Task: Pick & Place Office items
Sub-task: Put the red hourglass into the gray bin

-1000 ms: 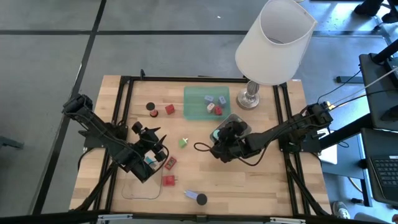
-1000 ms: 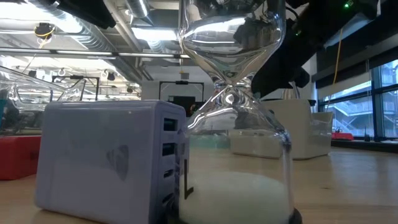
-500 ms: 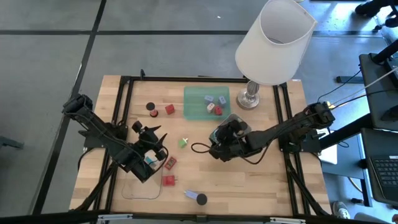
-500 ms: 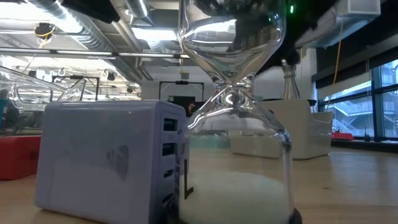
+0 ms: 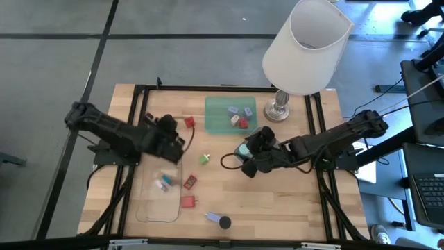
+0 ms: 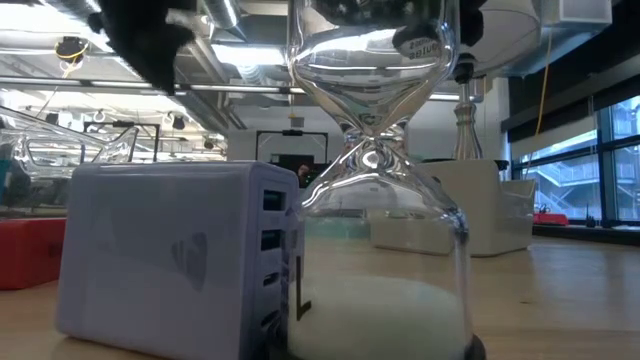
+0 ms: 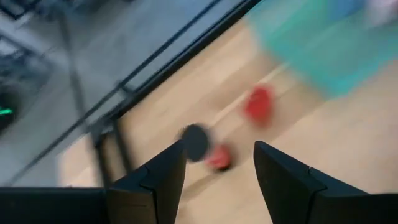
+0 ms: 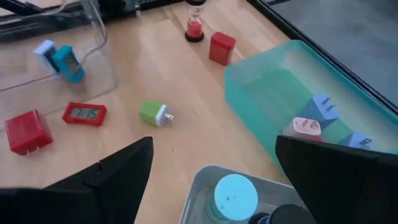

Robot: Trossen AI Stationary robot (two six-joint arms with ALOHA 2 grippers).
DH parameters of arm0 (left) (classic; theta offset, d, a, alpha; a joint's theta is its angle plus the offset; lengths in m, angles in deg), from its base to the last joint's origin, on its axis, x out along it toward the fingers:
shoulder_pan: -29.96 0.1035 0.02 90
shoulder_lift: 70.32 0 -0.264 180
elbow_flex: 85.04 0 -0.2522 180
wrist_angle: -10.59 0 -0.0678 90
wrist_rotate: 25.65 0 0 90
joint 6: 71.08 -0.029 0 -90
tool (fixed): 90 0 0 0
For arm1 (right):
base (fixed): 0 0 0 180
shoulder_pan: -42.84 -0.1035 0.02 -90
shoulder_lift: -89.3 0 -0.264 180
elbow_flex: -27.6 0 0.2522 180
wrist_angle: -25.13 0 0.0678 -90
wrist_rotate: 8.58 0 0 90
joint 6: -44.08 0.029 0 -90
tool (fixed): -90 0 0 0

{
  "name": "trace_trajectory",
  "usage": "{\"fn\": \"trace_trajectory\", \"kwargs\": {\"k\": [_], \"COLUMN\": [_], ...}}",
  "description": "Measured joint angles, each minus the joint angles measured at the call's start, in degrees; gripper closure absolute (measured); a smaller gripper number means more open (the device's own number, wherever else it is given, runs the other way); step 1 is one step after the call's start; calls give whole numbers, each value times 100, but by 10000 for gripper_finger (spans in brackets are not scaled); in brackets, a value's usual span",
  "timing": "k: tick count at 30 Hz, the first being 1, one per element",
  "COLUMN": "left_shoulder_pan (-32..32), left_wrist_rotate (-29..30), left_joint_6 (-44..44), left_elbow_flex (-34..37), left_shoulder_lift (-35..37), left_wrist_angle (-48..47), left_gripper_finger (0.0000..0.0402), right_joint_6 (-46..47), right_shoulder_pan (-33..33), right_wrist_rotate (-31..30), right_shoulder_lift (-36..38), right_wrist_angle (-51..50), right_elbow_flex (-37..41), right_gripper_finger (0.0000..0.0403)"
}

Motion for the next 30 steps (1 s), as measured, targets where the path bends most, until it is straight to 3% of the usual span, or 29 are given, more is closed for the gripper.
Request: {"fn": "trace_trajectory", "kwargs": {"k": [5, 11, 17, 30], "left_shoulder_pan": [1265, 2231, 2484, 2739], "left_wrist_rotate": [-1061, -1330, -1448, -1623], "left_joint_6": [-1113, -1636, -2126, -1818], "left_elbow_flex": [280, 930, 1616, 1937], "left_shoulder_lift": [666, 1837, 2470, 1988], "left_wrist_angle": [-159, 1161, 2754, 2958], "left_gripper_finger": [217, 217, 215, 135], "right_joint_6": [11, -225, -288, -654], "right_shoulder_pan": [-21, -20, -20, -16], "right_wrist_rotate": [213, 293, 294, 294], "right_shoulder_lift": [31, 29, 26, 24], "right_wrist_angle": [-145, -178, -216, -260], "right_elbow_flex": [2, 4, 8, 9], "right_gripper_finger": [60, 60, 60, 60]}}
